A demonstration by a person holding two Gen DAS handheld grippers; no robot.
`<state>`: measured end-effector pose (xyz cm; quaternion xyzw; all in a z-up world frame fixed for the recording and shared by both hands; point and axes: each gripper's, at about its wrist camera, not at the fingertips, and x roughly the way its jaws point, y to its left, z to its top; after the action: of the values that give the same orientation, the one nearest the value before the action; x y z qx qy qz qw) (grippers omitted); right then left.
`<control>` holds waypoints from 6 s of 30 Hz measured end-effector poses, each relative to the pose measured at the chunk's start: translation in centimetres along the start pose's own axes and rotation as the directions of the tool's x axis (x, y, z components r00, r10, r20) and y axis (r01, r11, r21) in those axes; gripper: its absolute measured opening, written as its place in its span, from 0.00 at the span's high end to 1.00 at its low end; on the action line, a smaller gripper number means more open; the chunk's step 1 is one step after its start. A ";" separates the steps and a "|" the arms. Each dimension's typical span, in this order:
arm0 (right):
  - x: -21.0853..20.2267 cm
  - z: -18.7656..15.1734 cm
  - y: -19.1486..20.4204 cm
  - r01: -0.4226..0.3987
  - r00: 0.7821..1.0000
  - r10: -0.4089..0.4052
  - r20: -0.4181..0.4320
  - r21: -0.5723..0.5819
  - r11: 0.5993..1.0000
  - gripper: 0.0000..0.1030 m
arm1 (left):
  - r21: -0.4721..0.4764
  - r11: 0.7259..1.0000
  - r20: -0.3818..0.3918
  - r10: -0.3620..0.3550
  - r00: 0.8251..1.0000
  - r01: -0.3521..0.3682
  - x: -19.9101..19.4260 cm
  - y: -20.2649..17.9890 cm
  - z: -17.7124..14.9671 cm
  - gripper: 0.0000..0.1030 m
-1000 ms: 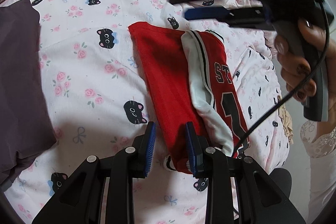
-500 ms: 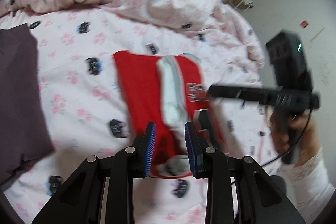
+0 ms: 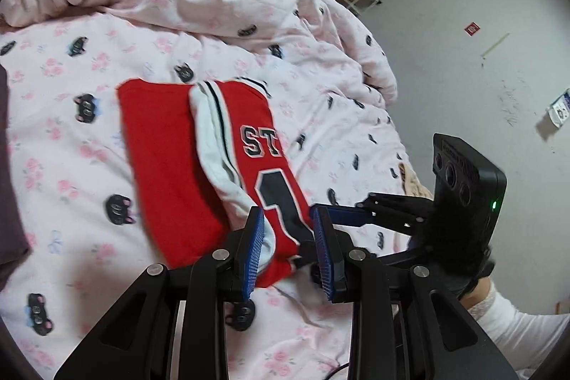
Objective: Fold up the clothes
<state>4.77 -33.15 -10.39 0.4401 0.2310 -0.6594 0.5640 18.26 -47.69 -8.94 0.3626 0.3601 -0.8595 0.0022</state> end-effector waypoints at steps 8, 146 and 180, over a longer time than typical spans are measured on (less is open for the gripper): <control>2.9 -2.6 0.9 0.138 0.989 -0.144 -0.045 -0.125 0.983 0.59 | -0.026 0.995 0.003 0.092 0.996 -0.092 0.1 1.3 -0.1 0.76; -4.4 12.8 6.0 -0.515 0.855 0.516 0.039 0.170 0.840 0.92 | -0.365 0.926 0.079 0.136 0.988 -0.099 -18.0 7.0 1.9 0.86; 11.6 17.5 17.7 -0.564 0.826 0.562 -0.043 -0.071 0.823 0.92 | -0.402 0.851 0.285 0.467 0.837 -0.338 -23.6 18.5 -3.8 0.85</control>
<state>16.26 -57.97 -7.90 0.4722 0.1227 -0.4494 0.7483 42.90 -65.05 -7.44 0.2558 0.4080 -0.8177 0.3154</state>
